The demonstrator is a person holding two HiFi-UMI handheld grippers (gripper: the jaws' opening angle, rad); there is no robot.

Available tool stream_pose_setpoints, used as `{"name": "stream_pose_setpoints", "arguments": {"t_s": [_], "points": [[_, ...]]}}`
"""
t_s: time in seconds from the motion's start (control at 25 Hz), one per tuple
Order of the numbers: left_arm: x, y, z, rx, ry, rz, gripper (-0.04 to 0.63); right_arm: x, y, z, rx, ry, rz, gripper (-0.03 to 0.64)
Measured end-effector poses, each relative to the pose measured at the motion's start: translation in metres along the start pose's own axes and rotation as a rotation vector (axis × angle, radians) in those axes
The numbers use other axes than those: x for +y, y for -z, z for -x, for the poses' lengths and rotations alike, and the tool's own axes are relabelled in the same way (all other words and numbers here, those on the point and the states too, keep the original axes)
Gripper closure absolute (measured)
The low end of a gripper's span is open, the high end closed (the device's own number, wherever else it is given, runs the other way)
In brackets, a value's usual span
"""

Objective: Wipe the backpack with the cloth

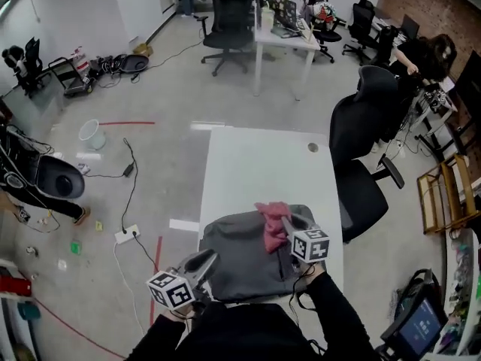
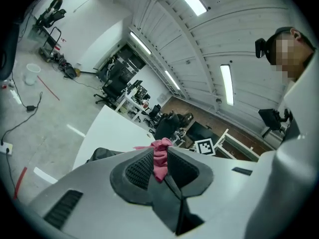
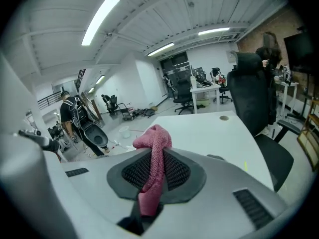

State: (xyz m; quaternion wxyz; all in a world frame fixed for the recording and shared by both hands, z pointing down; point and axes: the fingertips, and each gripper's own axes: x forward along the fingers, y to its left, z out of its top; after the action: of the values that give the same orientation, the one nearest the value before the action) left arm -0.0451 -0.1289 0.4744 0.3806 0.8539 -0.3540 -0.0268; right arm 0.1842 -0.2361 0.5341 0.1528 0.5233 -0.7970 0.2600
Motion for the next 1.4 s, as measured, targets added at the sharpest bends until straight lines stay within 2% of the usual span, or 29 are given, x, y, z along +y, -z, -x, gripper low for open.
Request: {"name": "stream_pose_setpoints", "arguments": {"t_s": [0.12, 0.2, 0.32, 0.4, 0.56, 0.84, 0.96, 1.2, 1.4], "points": [[0.011, 0.009, -0.013, 0.033, -0.137, -0.121, 0.499, -0.046, -0.020, 0.021, -0.068, 0.029, 0.005, 0.558], [0.016, 0.012, -0.016, 0.062, -0.213, -0.170, 0.499, -0.069, -0.045, 0.038, -0.086, 0.070, -0.005, 0.558], [0.023, 0.031, -0.004, 0.109, -0.310, -0.143, 0.497, -0.095, -0.066, 0.060, -0.099, 0.120, -0.017, 0.558], [0.030, 0.043, 0.004, 0.123, -0.354, -0.124, 0.461, -0.108, -0.076, 0.065, -0.112, 0.137, -0.005, 0.558], [0.039, 0.052, 0.019, 0.133, -0.348, -0.078, 0.437, -0.105, -0.080, 0.047, -0.079, 0.152, 0.050, 0.558], [0.053, 0.030, 0.044, 0.112, -0.269, -0.050, 0.436, -0.044, -0.013, -0.043, 0.233, 0.174, 0.256, 0.558], [0.069, 0.024, 0.062, 0.102, -0.263, -0.026, 0.436, 0.001, 0.014, -0.072, 0.309, 0.122, 0.325, 0.558], [0.105, 0.015, 0.094, 0.092, -0.268, 0.008, 0.436, 0.107, 0.053, -0.109, 0.382, -0.041, 0.443, 0.558], [0.116, 0.003, 0.106, 0.100, -0.250, 0.000, 0.436, 0.197, 0.054, -0.127, 0.341, -0.193, 0.421, 0.558]]}}
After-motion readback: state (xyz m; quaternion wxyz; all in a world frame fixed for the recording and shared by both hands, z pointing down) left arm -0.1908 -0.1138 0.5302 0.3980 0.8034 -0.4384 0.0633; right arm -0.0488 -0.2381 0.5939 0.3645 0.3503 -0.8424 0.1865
